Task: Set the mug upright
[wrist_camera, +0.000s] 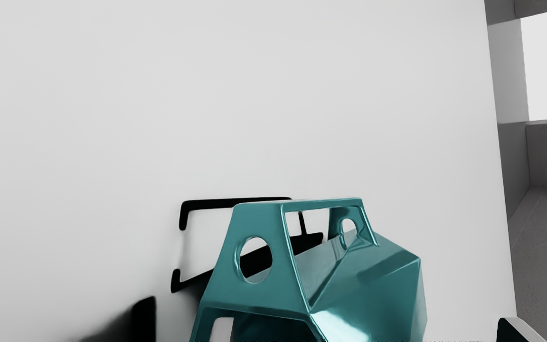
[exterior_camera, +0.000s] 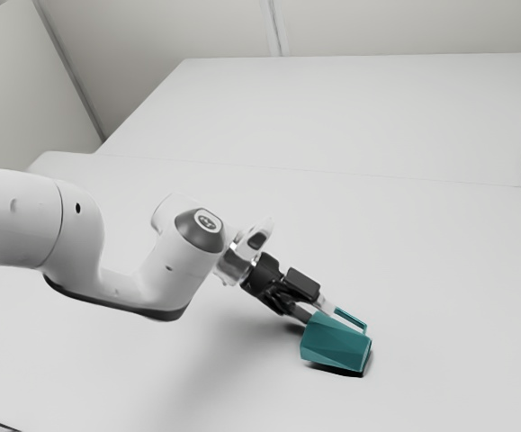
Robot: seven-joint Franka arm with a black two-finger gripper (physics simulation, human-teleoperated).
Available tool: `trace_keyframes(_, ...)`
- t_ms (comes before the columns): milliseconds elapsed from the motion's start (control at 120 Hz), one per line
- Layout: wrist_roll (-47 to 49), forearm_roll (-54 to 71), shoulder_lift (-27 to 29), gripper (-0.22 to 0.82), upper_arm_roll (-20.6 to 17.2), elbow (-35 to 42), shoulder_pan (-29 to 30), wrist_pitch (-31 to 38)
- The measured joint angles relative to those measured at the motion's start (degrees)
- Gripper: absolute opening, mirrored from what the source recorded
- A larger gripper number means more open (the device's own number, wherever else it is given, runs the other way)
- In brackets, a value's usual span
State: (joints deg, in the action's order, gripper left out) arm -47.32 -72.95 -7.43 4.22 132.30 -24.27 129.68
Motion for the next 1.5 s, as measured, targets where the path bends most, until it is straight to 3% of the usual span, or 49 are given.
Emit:
trace_keyframes(767, -8.0, -8.0, -3.2, 0.58, 0.0, -0.2, -0.8, -3.0)
trace_keyframes(1500, -10.9, -9.3, -2.5, -0.02, 0.0, -0.4, -0.7, -4.8)
